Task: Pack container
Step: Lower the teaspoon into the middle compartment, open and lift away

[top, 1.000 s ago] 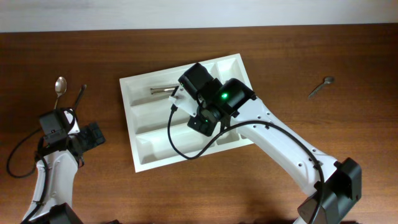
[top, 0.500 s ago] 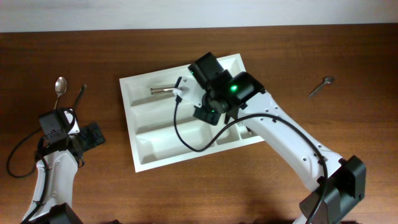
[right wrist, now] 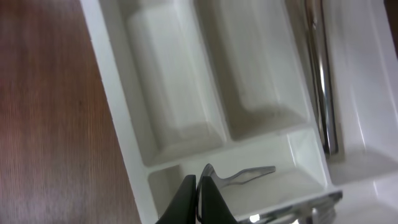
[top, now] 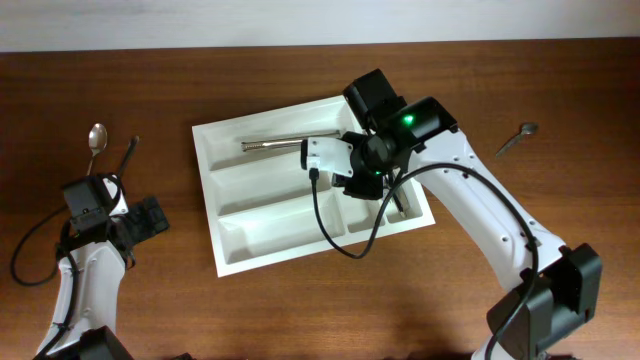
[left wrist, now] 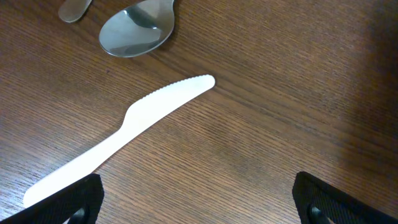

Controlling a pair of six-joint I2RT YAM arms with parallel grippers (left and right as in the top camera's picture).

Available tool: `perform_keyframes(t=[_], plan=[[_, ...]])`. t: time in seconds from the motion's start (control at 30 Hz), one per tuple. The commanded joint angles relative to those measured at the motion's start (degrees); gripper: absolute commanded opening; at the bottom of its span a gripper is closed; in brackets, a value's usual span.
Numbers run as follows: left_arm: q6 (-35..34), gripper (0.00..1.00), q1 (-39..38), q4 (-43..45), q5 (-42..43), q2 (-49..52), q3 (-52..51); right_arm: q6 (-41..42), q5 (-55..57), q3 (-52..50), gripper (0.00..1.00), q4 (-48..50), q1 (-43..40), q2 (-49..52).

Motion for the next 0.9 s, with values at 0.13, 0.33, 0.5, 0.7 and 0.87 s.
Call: perform_keyframes(t=[0.13, 0.33, 0.5, 0.7, 0.87], plan=[[0.7, 0.99, 0.3, -0.1, -0.1, 0.3, 1.0, -5.6, -2.4, -0.7, 0.04, -0.2, -2.1, 4.7], [0.7, 0.99, 0.3, -0.1, -0.1, 0.3, 1.0, -6.4, -2.4, -0.7, 0.04, 0.7, -3.8, 8.6], [0.7, 0.99, 0.3, -0.1, -0.1, 0.3, 1.0, -6.4, -2.4, -0.7, 0.04, 1.3, -4.2, 10.7], [0.7, 0.99, 0.3, -0.1, -0.1, 0.3, 1.0, -6.4, -2.4, -0.7, 0.04, 1.3, -4.2, 11.1], [0.7, 0.99, 0.3, -0.1, -0.1, 0.3, 1.0, -6.3, -2.4, -0.7, 0.04, 1.3, -4.2, 11.1]])
